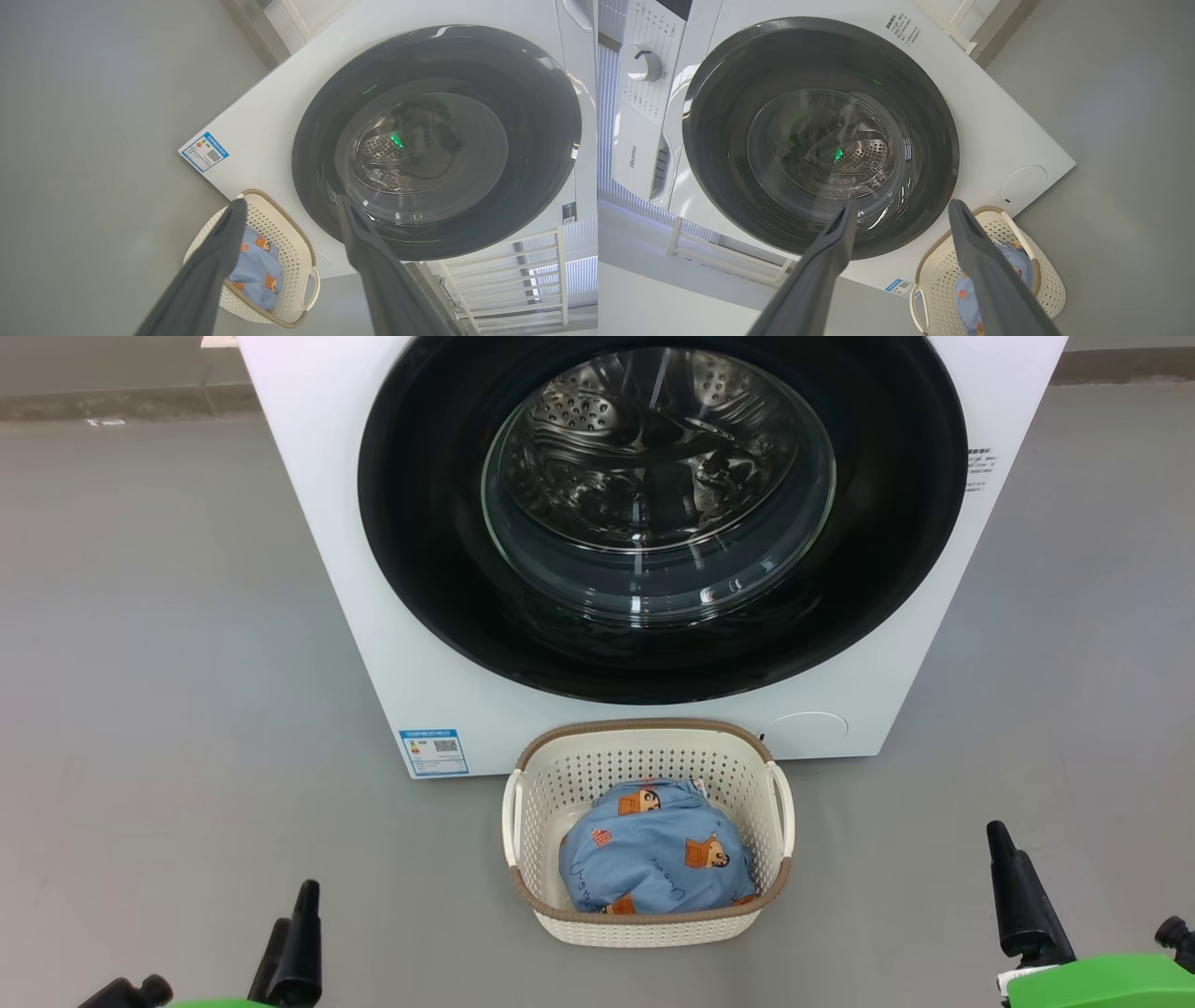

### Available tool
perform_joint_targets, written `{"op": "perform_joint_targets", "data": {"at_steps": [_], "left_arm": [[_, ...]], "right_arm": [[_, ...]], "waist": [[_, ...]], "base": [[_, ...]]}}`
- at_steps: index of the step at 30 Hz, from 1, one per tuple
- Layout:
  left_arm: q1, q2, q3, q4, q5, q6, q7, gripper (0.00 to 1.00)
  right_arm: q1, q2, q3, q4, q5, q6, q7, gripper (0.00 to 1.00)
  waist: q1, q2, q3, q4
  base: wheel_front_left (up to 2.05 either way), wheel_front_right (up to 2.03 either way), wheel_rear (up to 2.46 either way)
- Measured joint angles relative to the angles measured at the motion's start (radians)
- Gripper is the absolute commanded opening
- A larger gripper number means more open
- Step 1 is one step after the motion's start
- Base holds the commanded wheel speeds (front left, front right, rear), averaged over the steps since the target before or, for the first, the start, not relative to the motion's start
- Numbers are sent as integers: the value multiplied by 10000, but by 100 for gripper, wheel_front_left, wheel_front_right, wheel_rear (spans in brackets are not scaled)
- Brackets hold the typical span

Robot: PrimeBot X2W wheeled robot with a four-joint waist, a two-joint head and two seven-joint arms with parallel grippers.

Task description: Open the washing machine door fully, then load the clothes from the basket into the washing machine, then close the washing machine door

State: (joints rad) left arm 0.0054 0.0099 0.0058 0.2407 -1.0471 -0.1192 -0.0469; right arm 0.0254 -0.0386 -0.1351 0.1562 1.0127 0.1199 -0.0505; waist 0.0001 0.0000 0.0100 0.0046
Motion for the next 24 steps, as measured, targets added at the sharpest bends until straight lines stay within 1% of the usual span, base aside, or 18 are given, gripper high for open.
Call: {"op": "perform_joint_targets", "data": {"at_steps": [5,13,20,24], "left_arm": [[0,17,-96,-109,663,2,-165,100],[0,65,-198,-295,2125,25,-362,100],[6,79,-313,-318,3565,63,-593,100],[26,107,-337,-349,4163,61,-692,100]], "right_arm": [[6,-21,63,-92,-790,2,-134,100],[9,-213,320,-184,-2201,2,-347,100],[35,-270,437,-324,-3195,2,-571,100],[178,-311,470,-328,-3651,2,-662,100]], "waist": [[0,0,26,3],[0,0,51,-5],[-1,0,47,-19],[0,0,47,-18]], "base": [[0,0,0],[0,0,0],[0,0,0],[0,0,0]]}}
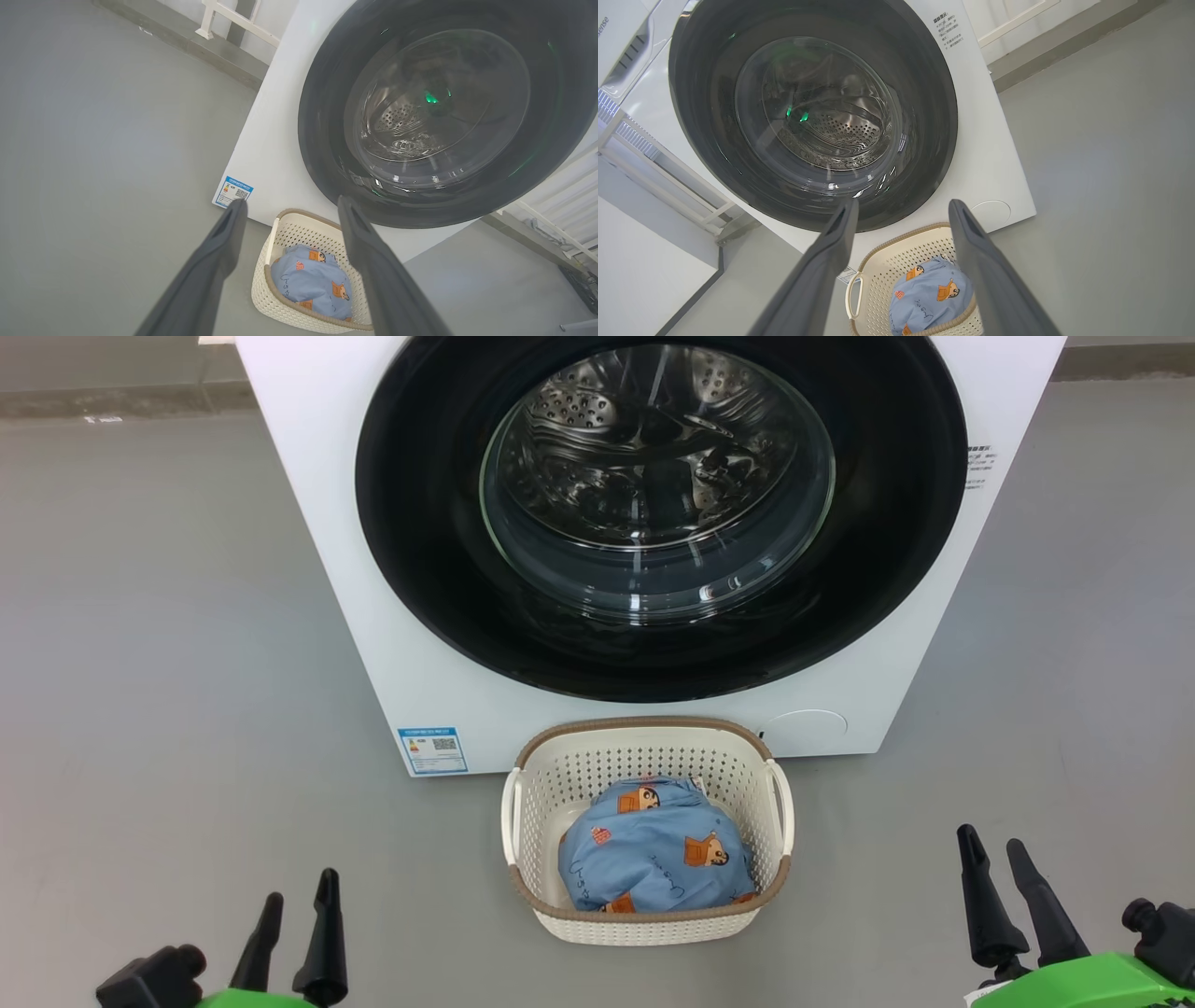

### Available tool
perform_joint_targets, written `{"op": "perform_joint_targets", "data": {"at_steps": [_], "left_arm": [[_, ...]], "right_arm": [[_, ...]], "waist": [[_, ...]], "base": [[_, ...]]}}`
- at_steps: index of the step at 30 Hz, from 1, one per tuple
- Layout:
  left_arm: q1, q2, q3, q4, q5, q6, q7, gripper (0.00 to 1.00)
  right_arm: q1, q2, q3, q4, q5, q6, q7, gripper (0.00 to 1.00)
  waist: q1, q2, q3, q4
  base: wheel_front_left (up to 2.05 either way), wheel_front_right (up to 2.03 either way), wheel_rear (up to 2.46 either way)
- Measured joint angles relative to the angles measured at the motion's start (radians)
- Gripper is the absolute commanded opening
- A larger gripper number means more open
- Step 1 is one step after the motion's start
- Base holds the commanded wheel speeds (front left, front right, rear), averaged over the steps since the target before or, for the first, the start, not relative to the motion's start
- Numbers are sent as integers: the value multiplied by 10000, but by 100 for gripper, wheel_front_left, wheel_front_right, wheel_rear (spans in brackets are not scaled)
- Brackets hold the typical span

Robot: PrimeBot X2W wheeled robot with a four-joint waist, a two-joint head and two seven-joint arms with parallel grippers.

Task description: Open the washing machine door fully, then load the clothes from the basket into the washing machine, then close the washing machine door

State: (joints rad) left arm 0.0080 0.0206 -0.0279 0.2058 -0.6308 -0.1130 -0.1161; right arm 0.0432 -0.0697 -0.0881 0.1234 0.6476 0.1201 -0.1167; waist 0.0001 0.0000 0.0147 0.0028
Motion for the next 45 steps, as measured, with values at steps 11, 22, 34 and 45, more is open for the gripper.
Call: {"op": "perform_joint_targets", "data": {"at_steps": [11,22,34,45], "left_arm": [[98,140,-232,-107,1461,31,-267,100],[125,288,-468,-238,2857,213,-614,100],[128,468,-685,-378,4500,355,-963,100],[184,525,-744,-477,5747,483,-1302,100]], "right_arm": [[20,-161,102,73,-1415,2,-278,100],[163,-230,107,98,-2815,4,-616,100],[186,-324,121,94,-4347,6,-978,100],[228,-341,107,-54,-5540,6,-1277,100]], "waist": [[0,0,22,5],[-1,0,34,25],[0,0,3,43],[-1,0,-24,41]], "base": [[0,0,0],[0,0,0],[0,0,0],[0,0,0]]}}
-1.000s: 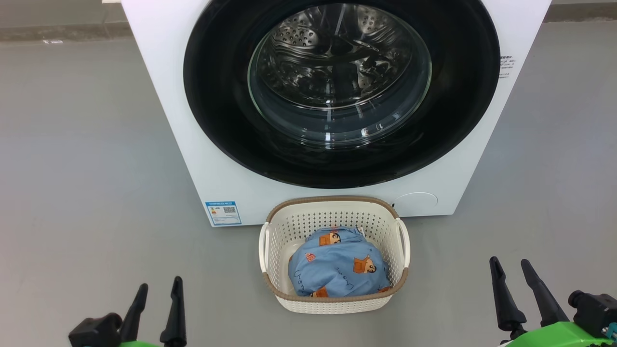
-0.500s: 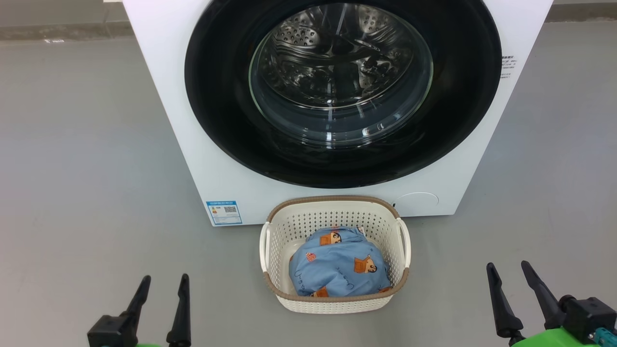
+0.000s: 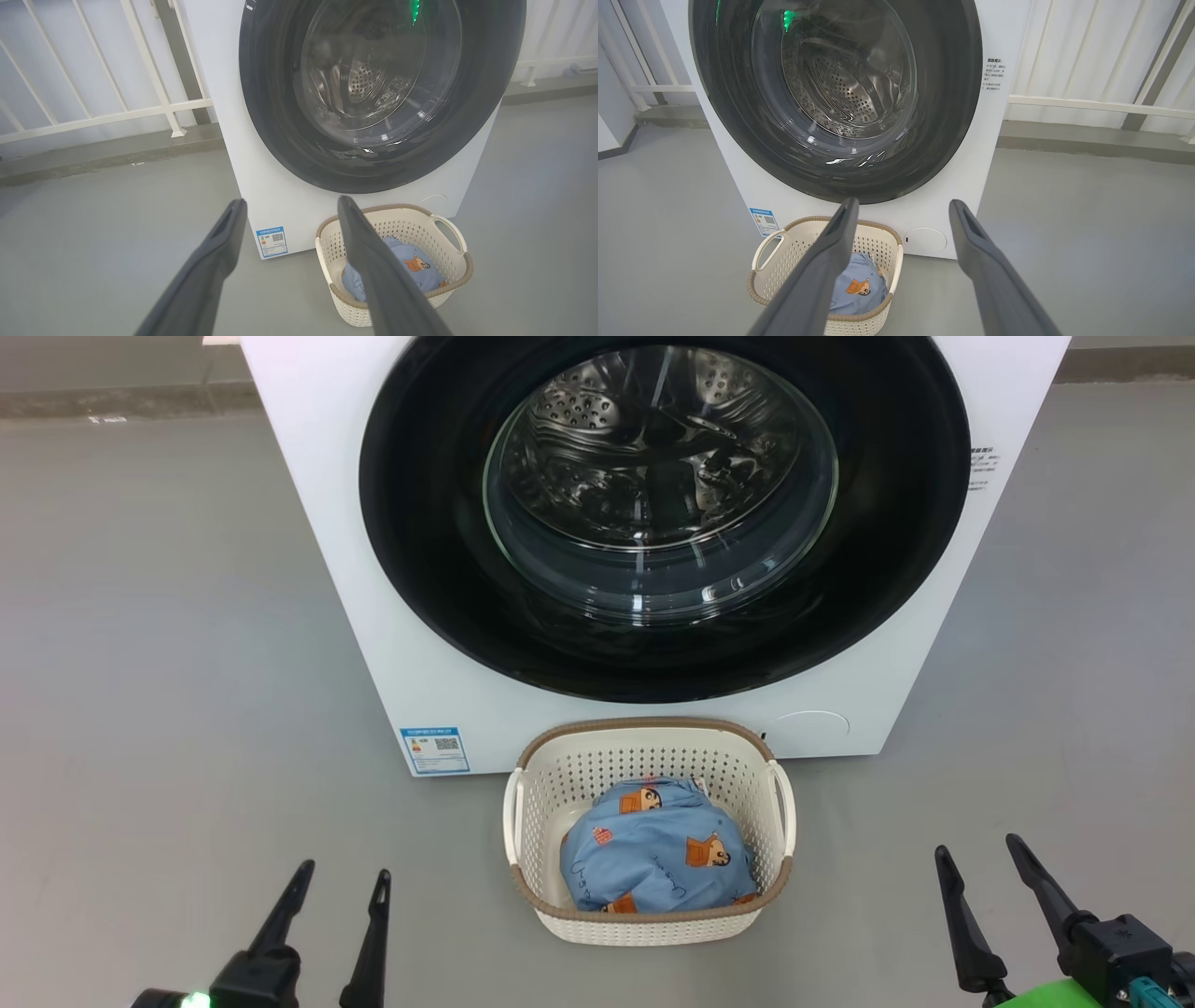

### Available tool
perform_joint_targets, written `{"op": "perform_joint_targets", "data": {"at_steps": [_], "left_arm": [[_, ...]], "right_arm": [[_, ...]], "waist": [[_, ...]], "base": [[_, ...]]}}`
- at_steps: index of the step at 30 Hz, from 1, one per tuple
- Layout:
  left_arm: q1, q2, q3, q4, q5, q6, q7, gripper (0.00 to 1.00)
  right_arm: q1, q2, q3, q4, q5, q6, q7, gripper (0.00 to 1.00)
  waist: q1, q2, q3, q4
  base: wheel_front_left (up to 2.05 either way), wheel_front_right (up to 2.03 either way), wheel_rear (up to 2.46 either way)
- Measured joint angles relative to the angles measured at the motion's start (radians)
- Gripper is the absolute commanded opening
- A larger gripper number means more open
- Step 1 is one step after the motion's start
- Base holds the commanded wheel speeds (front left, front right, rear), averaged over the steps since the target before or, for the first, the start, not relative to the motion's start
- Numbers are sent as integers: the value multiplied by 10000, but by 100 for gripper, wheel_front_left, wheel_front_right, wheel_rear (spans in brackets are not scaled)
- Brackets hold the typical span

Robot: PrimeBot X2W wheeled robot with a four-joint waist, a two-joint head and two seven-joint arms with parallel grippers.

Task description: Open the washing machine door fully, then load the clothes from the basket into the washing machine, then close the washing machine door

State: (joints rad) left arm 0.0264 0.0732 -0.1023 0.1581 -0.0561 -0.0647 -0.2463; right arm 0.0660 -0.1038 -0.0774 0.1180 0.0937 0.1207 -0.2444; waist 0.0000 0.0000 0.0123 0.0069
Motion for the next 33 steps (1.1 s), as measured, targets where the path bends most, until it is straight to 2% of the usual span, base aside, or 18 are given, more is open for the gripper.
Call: {"op": "perform_joint_targets", "data": {"at_steps": [4,33], "left_arm": [[7,0,69,-105,328,77,-81,100],[106,-36,476,-276,391,161,-90,100]], "right_arm": [[0,44,-102,-44,-92,0,-52,100],[159,186,-290,-86,-75,2,-52,100]], "waist": [[0,0,26,-11],[0,0,112,-49]], "base": [[0,0,0],[0,0,0]]}}
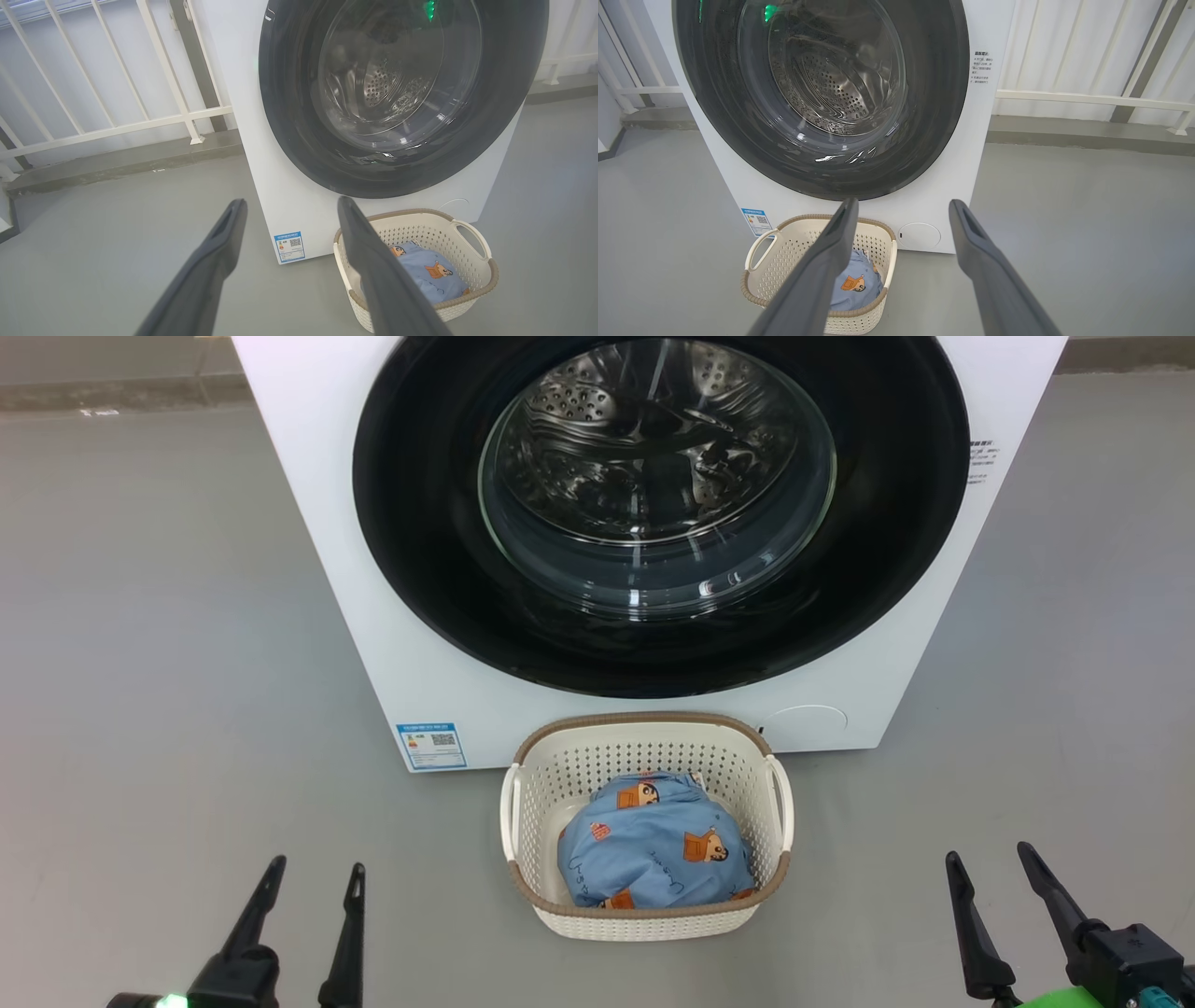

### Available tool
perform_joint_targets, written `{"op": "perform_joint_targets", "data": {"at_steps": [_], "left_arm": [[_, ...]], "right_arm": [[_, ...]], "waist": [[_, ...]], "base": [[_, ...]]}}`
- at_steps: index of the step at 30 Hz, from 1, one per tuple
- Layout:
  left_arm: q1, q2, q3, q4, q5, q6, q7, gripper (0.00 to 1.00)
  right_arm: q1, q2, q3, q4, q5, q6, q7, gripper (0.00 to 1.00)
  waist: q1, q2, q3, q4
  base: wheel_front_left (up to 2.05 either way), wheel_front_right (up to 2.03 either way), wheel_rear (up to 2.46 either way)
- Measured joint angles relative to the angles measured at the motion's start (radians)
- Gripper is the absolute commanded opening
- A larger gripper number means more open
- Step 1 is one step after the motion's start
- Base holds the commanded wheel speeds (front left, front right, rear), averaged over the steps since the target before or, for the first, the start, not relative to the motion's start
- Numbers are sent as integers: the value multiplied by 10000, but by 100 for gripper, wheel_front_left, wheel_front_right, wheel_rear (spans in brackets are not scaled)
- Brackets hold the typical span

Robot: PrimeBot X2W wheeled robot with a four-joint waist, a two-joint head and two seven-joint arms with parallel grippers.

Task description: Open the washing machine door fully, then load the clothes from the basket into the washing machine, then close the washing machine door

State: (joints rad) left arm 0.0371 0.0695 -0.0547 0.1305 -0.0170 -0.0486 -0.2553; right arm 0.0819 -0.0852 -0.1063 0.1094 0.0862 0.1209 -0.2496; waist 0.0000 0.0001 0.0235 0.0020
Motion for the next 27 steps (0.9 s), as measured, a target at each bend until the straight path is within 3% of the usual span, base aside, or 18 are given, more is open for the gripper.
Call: {"op": "perform_joint_targets", "data": {"at_steps": [11,27], "left_arm": [[-3,-13,-29,-50,2,-88,0,100],[-6,-134,35,-105,-105,-102,0,100]], "right_arm": [[0,48,0,17,119,0,0,100],[0,59,-2,21,121,0,0,100]], "waist": [[0,0,17,-64],[0,0,-6,-133]], "base": [[39,39,-78],[108,108,-217]]}}
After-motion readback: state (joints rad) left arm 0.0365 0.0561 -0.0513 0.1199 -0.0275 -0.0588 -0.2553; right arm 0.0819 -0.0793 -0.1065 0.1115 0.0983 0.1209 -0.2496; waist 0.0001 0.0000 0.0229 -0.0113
